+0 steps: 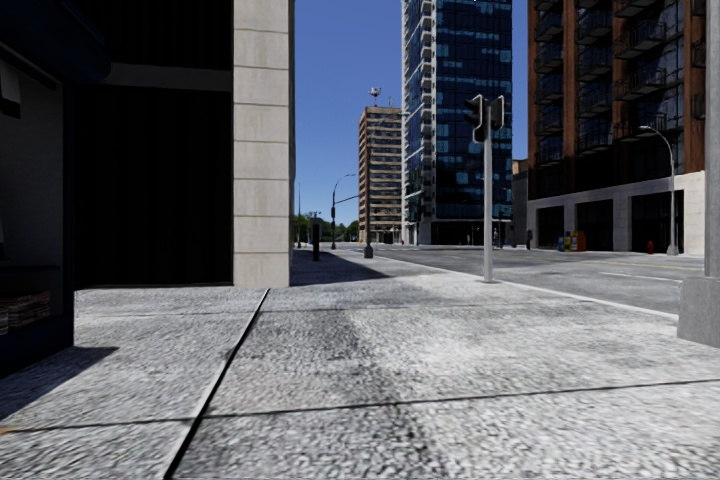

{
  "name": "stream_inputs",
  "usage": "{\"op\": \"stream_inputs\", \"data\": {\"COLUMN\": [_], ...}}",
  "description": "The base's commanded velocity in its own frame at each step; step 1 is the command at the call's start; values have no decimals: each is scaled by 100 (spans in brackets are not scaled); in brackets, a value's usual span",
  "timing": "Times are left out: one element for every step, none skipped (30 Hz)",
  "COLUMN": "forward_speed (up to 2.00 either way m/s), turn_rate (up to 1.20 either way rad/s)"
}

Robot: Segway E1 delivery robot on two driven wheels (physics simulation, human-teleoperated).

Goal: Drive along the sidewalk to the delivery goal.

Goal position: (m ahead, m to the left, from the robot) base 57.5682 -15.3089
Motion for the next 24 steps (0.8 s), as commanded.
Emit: {"op": "stream_inputs", "data": {"forward_speed": [147,147,147,147,147,147,147,147,147,147,147,147,147,147,147,147,147,147,147,147,147,147,147,147], "turn_rate": [0,0,0,0,0,0,0,0,0,0,0,0,0,0,0,0,0,0,0,0,0,0,0,-7]}}
